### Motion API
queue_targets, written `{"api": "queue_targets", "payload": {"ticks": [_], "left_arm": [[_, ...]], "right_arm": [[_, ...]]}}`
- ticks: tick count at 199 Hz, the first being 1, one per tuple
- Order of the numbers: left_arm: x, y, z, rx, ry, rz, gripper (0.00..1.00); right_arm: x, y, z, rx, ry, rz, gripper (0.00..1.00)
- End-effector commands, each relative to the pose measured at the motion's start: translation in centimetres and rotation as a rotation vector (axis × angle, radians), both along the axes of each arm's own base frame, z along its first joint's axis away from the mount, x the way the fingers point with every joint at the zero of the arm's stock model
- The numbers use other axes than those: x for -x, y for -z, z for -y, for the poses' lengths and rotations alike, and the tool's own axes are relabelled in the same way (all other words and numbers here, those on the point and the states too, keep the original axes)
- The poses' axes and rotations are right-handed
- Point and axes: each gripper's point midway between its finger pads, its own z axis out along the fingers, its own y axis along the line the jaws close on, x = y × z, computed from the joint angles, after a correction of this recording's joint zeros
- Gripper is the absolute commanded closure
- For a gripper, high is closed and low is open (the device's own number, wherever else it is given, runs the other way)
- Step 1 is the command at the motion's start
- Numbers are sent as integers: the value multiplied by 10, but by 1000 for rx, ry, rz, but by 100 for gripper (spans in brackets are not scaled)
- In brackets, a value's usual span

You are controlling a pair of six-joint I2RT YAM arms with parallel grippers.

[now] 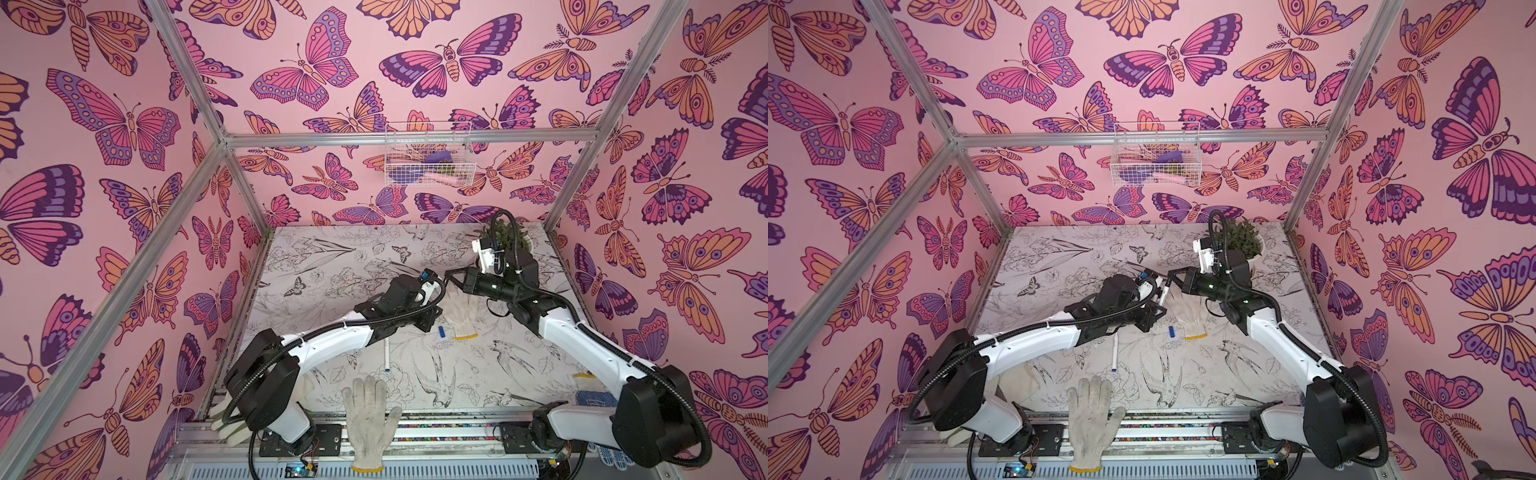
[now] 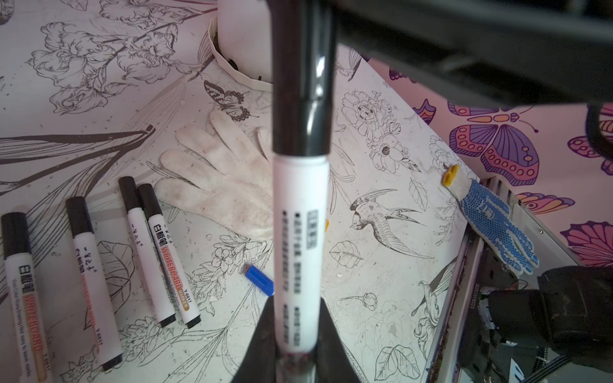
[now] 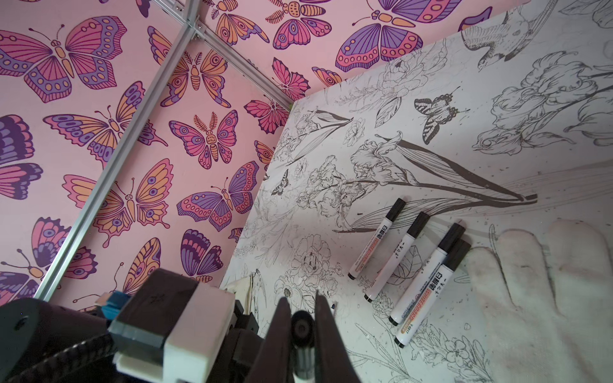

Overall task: Insert pens into pen caps
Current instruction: Put on the pen cap to the pen.

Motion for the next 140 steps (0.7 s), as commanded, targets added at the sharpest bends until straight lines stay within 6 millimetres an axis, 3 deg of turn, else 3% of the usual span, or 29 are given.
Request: {"api": "queue_targets", "payload": {"ticks": [1,82,140], "left_arm": [[-31,-45,9,147,-68,79,100],[-44,-59,1,168,-140,125,100],[-65,-91,-17,243,-230,182,100]], "right_arm": [[36,10,-21,8,-186,-82,100],[86,64,-27,167,-338,-271,100],[112,91,-18,214,-368,-394,100]]}}
